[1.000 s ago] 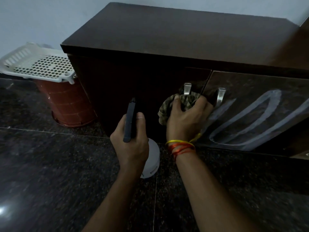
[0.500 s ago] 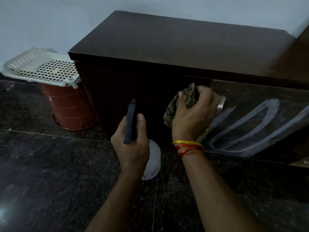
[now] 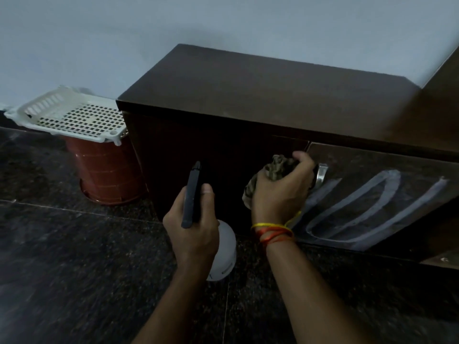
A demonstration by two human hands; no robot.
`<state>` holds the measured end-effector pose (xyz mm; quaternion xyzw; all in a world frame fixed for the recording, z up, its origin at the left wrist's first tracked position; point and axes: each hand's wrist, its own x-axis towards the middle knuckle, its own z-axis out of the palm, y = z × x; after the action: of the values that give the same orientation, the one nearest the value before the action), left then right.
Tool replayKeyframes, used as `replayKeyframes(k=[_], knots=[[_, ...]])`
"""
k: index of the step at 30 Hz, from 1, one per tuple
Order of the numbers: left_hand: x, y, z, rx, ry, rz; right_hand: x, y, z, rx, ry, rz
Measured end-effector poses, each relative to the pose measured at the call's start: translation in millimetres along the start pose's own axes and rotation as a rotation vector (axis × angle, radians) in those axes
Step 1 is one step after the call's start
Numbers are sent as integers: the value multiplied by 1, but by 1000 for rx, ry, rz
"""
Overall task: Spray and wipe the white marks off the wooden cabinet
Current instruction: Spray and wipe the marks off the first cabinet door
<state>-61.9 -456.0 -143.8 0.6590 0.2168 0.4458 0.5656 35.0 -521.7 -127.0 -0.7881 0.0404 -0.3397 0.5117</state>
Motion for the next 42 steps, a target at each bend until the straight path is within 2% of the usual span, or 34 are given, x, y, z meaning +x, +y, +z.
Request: replayKeyframes(k=[4, 6, 9, 13, 19, 22, 25, 31, 34, 38, 42], knots=[[-3, -4, 3, -13, -26, -20, -6, 9, -5, 57, -39, -74], [-4, -6, 5, -8, -30, -26, -12, 22, -9, 110, -95, -53], [-3, -6, 8, 2, -29, -17, -14, 38, -13, 70, -142, -100], [-5, -2, 13, -6, -56, -20, -8, 35, -17, 20, -104, -172], [-6, 4, 14, 22, -75, 9, 9, -3, -30, 33, -8, -290], [-7, 5, 17, 23, -74, 24, 16, -7, -32, 51, -25, -352], [-10, 6, 19, 4, -90, 22, 16, 8, -30, -48, -68, -427], [-16, 10, 20, 6, -97, 25, 21, -5, -30, 22, -79, -317], [-20, 10, 22, -4, -116, 33, 26, -7, -33, 3, -56, -356], [-20, 9, 26, -1, -112, 30, 17, 13, -34, -79, -147, -437], [-20, 14, 29, -7, -102, 26, 23, 5, -36, -8, -126, -340]])
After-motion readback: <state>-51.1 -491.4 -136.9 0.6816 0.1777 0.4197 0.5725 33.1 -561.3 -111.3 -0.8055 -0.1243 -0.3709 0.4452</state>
